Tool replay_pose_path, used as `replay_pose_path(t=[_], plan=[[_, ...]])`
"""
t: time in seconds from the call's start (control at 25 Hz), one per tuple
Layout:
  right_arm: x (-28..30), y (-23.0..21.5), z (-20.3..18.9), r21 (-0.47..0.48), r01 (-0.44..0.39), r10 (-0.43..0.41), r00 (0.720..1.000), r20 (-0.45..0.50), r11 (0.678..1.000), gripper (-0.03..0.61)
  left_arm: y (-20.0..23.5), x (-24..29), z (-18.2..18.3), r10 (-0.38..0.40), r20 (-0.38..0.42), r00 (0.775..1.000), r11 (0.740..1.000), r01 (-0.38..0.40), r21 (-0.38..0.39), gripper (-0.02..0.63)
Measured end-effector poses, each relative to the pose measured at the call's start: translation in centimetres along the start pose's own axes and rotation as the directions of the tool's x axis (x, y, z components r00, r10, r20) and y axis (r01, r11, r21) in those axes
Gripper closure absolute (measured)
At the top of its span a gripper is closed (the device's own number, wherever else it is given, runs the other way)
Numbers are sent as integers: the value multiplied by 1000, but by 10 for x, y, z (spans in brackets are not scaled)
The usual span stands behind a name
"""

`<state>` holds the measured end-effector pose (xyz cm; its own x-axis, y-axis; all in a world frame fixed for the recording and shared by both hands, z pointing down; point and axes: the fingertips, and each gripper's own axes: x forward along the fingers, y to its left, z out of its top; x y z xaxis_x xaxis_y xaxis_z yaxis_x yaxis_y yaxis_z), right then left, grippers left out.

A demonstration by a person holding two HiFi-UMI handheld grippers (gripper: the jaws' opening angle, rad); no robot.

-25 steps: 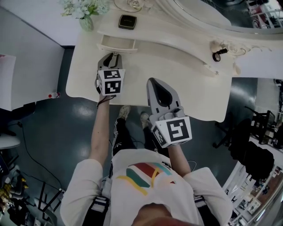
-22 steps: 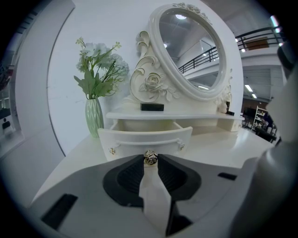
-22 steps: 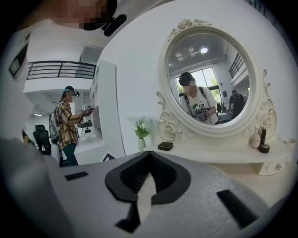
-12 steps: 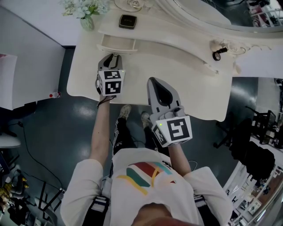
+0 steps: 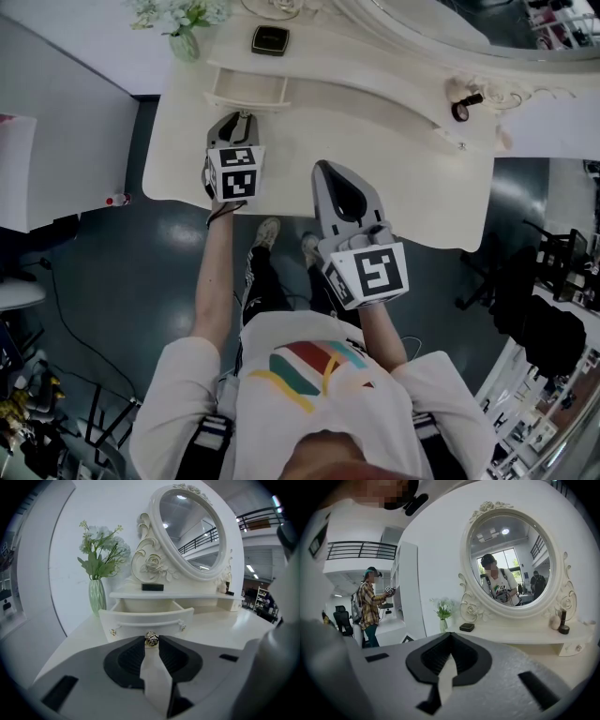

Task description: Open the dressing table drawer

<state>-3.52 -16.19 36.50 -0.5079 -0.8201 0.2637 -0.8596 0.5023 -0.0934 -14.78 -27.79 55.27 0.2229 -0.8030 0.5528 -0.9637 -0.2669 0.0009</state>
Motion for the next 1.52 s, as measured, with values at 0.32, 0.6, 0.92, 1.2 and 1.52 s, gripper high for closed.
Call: replay_pose_path(t=[0.32, 0.6, 0.92, 1.2, 1.52], plan=[[-3, 4, -1, 1, -2, 2, 1000, 0, 1000, 578, -1, -3, -3, -2, -2, 1000, 1000, 2, 1, 526], [-4, 6, -5, 1, -2, 2, 1000, -7, 1000, 578, -1, -4, -2, -3, 9, 1000, 1000, 3, 3, 526], [-5, 4, -1, -2, -2, 2, 1000, 3, 1000, 578, 0, -11, 4, 23, 43, 999, 1000, -24, 10, 515], [-7, 6, 25, -8, -15, 16, 997, 69, 1000, 578, 7, -37, 52, 48, 139, 989, 999, -49, 4, 512], [-23, 5, 80, -30, -13, 18, 981, 195, 999, 578, -12, -114, 157, 31, 353, 935, 999, -21, -30, 512]])
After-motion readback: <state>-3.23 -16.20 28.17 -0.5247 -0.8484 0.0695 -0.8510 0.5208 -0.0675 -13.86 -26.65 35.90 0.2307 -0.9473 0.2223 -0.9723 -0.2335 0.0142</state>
